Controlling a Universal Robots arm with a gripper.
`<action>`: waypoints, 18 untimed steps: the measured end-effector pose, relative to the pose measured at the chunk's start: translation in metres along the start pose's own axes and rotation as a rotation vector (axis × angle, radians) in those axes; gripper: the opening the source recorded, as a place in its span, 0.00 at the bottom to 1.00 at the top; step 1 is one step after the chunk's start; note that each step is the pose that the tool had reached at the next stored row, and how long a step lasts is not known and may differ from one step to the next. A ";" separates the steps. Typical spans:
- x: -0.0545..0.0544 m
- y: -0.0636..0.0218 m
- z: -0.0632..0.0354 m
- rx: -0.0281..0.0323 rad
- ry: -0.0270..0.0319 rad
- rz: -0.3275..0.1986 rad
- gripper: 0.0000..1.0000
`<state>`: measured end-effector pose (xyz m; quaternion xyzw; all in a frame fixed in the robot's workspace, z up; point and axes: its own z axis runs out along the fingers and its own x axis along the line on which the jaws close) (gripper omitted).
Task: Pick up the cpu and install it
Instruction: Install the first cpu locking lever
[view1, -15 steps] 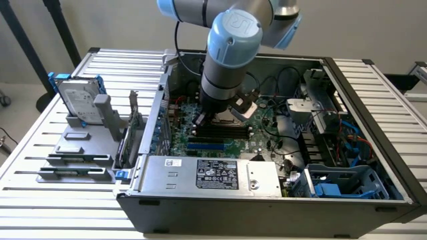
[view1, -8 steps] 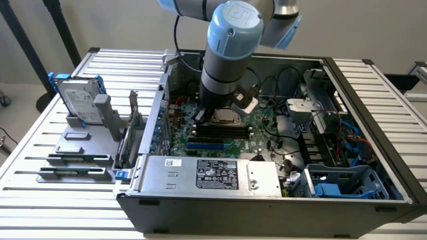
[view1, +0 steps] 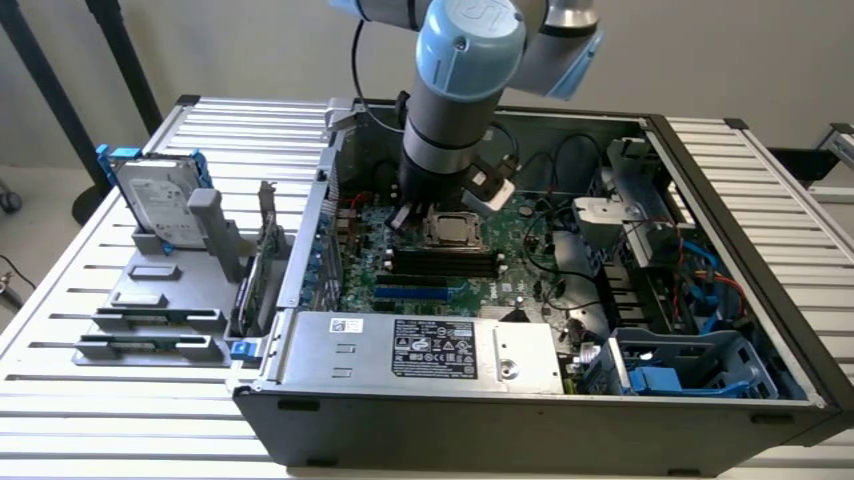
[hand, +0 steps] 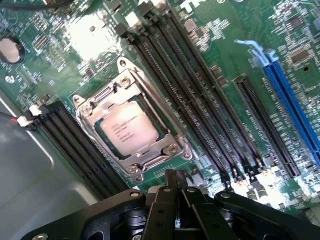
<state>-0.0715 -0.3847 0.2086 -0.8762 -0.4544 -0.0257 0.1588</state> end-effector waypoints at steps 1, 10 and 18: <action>0.002 -0.0012 0.0002 0.0008 -0.0016 -0.005 0.11; 0.011 -0.0083 -0.0037 0.0099 -0.0231 -0.067 0.11; 0.013 -0.0104 -0.0061 0.0099 -0.0373 -0.091 0.11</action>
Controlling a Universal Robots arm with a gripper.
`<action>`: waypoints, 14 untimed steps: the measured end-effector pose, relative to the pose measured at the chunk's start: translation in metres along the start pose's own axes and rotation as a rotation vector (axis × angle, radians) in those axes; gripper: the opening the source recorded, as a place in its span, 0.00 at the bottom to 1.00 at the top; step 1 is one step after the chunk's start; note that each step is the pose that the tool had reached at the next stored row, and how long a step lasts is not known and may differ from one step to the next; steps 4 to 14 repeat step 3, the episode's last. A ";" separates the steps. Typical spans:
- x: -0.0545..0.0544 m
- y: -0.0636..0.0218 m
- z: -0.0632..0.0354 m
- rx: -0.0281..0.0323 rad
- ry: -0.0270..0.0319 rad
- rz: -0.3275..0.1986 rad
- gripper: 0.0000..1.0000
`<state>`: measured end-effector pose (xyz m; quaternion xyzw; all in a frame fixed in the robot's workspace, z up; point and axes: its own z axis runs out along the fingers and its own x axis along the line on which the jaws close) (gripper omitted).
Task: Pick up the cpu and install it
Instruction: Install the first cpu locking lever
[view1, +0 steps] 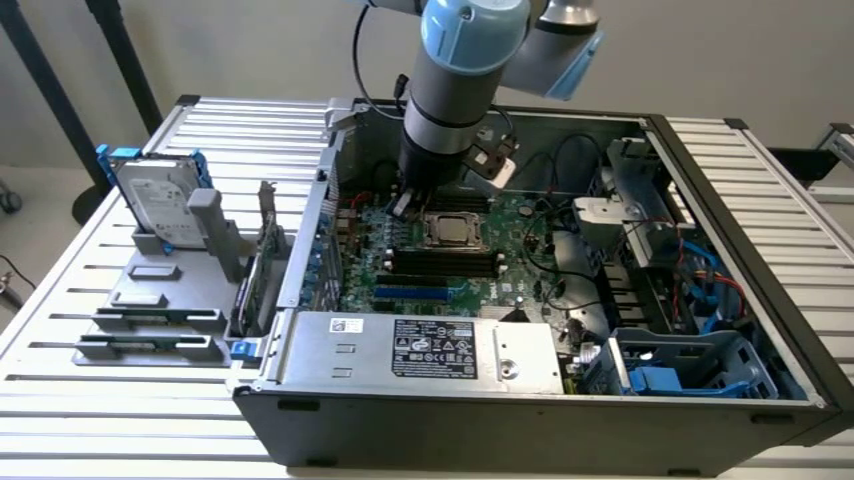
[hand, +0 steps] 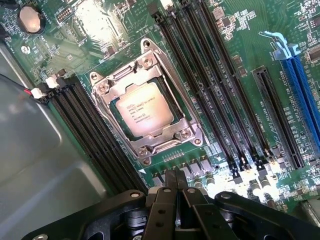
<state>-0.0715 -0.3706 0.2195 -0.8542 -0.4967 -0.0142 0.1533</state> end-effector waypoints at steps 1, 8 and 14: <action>0.000 0.0000 0.0000 0.0000 0.0001 0.000 0.11; 0.000 0.0000 0.0000 0.0000 0.0000 0.000 0.11; 0.000 0.0000 0.0000 0.0000 0.0000 0.000 0.11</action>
